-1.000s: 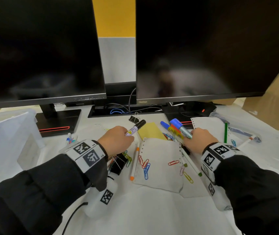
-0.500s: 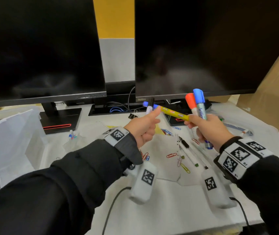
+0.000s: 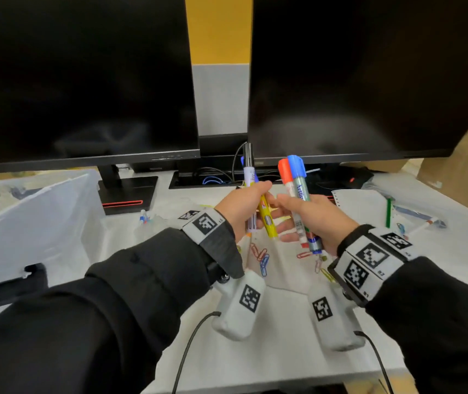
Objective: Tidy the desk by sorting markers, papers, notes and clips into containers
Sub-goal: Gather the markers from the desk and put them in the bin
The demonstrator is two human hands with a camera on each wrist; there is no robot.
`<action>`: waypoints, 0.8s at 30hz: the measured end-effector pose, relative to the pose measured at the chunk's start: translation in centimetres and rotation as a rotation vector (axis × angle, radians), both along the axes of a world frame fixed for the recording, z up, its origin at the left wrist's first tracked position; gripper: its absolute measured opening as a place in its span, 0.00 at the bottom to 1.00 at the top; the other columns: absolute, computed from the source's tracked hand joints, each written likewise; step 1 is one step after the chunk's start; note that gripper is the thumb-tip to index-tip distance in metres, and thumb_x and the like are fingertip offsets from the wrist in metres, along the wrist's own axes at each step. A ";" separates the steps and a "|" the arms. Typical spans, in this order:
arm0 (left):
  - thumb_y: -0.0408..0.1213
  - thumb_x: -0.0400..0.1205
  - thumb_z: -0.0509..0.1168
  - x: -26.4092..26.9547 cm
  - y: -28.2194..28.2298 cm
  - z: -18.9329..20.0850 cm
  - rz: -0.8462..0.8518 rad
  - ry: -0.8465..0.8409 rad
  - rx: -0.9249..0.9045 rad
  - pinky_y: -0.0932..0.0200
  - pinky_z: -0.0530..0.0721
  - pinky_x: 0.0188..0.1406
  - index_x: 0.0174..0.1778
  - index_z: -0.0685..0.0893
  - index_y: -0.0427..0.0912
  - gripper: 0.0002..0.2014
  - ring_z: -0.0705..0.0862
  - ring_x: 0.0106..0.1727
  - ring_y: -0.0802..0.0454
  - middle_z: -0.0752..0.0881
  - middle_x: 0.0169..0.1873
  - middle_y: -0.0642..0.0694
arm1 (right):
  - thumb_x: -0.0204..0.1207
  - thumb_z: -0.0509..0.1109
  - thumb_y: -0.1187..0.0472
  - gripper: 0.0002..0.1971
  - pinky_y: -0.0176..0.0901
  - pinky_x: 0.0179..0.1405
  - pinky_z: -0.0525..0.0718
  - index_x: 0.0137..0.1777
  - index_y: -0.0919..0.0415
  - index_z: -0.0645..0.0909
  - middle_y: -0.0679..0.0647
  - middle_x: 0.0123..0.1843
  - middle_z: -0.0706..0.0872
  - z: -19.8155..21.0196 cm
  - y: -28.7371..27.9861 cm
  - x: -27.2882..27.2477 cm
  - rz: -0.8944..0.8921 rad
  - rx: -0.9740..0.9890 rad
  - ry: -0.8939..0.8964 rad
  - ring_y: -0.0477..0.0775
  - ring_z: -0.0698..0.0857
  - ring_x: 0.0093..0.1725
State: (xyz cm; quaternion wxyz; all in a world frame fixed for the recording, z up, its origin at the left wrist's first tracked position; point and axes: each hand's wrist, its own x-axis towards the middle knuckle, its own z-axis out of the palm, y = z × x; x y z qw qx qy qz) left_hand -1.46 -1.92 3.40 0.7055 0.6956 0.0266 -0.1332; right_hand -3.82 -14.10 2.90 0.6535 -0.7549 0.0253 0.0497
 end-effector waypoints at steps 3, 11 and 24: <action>0.41 0.83 0.59 -1.0 0.4 0.2 -0.001 -0.017 -0.021 0.43 0.83 0.59 0.51 0.83 0.35 0.13 0.84 0.45 0.45 0.86 0.46 0.37 | 0.79 0.65 0.53 0.08 0.43 0.36 0.88 0.43 0.56 0.80 0.55 0.40 0.88 -0.3 1.9 0.1 0.007 0.012 -0.004 0.50 0.87 0.35; 0.45 0.84 0.58 -2.0 3.8 0.5 0.004 0.005 -0.272 0.50 0.83 0.52 0.63 0.81 0.37 0.19 0.85 0.46 0.47 0.86 0.45 0.41 | 0.82 0.56 0.47 0.18 0.56 0.46 0.87 0.66 0.56 0.74 0.60 0.51 0.87 0.0 6.3 -0.2 0.157 0.313 0.075 0.58 0.88 0.46; 0.37 0.84 0.57 -4.5 7.2 1.5 -0.028 0.032 -0.236 0.53 0.84 0.42 0.64 0.77 0.38 0.15 0.82 0.38 0.50 0.82 0.40 0.43 | 0.72 0.45 0.26 0.39 0.60 0.62 0.82 0.55 0.56 0.84 0.61 0.49 0.89 1.2 11.2 0.3 0.114 0.379 0.134 0.59 0.88 0.50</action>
